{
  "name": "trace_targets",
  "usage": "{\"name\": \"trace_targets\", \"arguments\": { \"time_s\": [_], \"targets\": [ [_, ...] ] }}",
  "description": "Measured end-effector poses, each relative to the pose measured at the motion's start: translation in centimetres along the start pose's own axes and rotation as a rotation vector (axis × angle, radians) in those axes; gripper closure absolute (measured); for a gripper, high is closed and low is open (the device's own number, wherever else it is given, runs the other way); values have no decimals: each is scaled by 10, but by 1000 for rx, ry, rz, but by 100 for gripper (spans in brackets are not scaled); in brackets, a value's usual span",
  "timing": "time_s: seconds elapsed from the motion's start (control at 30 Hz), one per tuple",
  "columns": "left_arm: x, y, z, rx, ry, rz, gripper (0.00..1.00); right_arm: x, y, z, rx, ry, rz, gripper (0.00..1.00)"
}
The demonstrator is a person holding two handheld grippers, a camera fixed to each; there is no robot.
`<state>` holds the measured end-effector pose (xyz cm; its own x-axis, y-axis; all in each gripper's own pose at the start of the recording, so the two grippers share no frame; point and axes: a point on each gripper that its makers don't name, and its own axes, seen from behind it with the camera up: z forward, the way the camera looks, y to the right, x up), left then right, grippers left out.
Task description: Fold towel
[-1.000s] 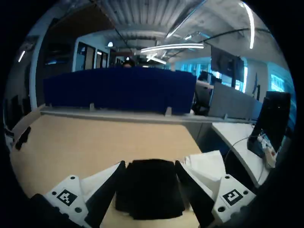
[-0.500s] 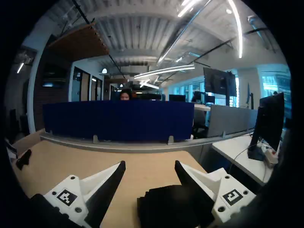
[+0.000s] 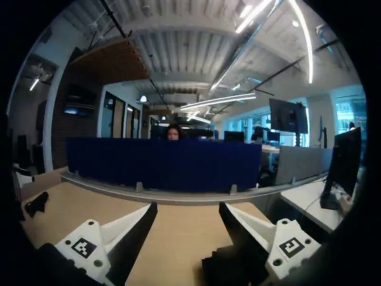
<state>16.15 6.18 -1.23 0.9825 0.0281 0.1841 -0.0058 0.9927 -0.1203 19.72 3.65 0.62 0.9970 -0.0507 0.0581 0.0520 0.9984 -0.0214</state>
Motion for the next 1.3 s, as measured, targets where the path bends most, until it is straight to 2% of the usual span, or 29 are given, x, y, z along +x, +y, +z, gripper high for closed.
{"name": "trace_targets", "arguments": {
  "time_s": [0.2, 0.6, 0.8, 1.0, 1.2, 1.3],
  "targets": [
    [21, -3, 7, 13, 77, -8, 10, 4, -23, 0, 0, 5, -24, 0],
    [20, -12, 9, 39, 113, 9, 11, 19, -50, -6, 5, 2, 1, 0],
    [14, -22, 11, 72, 120, -6, 10, 22, -58, -8, 10, -9, 10, 0],
    [0, -35, 9, 113, 130, 0, 10, 27, -63, -11, 9, -22, 8, 0],
    [-16, -42, 6, 119, 143, -18, 10, 29, -69, -13, 9, -28, 0, 0],
    [-26, -45, 6, 123, 151, -9, 10, 31, -72, -13, 11, -26, -6, 0]
  ]
}}
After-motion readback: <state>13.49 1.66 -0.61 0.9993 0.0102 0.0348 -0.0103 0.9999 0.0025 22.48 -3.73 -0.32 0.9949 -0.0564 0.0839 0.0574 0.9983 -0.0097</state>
